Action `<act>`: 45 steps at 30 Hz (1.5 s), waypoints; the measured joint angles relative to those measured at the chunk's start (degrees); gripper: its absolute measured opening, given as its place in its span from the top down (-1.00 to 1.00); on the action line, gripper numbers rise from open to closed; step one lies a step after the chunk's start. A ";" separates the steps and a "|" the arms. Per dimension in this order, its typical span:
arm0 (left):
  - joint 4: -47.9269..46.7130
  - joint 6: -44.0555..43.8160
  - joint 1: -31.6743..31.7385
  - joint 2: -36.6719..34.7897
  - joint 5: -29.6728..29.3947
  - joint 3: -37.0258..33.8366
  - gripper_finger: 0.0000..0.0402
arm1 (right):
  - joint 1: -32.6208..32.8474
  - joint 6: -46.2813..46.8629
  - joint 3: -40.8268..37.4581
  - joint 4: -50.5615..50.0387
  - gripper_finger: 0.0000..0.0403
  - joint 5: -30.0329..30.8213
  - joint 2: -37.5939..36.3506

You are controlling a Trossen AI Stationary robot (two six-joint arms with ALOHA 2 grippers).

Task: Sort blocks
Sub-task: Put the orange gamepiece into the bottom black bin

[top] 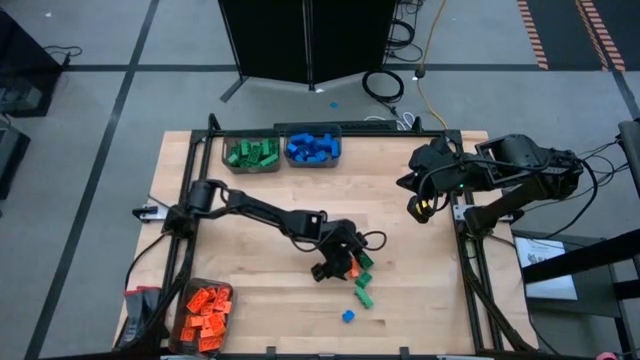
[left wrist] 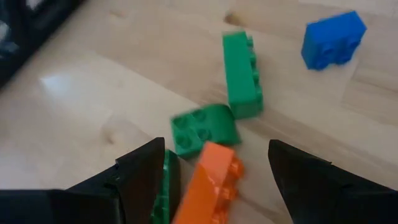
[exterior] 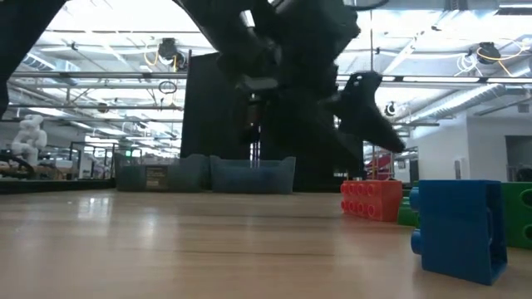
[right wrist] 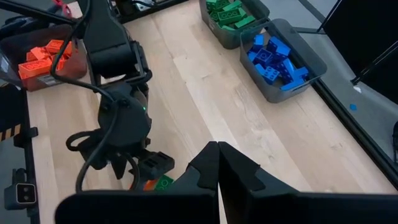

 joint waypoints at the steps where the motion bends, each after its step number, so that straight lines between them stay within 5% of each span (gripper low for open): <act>1: -0.30 0.00 0.00 0.37 0.00 0.00 -0.42 | -0.01 0.00 -0.01 -0.01 1.00 0.01 0.00; 16: -2.10 2.51 -0.17 4.46 -3.78 0.17 -0.37 | -0.02 0.00 0.01 -0.07 1.00 0.02 0.00; 26: -3.51 1.49 -0.28 4.52 -5.15 0.04 0.25 | 0.00 -0.19 -0.01 -0.09 1.00 0.02 0.00; 31: -3.69 -7.49 -0.24 4.52 -5.97 0.00 0.62 | -0.01 -0.20 0.00 -0.08 1.00 0.02 0.00; 34: -3.72 -12.46 -0.22 4.11 -7.03 0.00 0.63 | 0.00 -0.25 0.00 -0.09 1.00 0.02 0.00; 45: -23.07 -27.40 -2.51 -4.87 -26.24 -0.33 0.63 | -0.01 -1.99 0.01 -0.07 1.00 0.05 0.00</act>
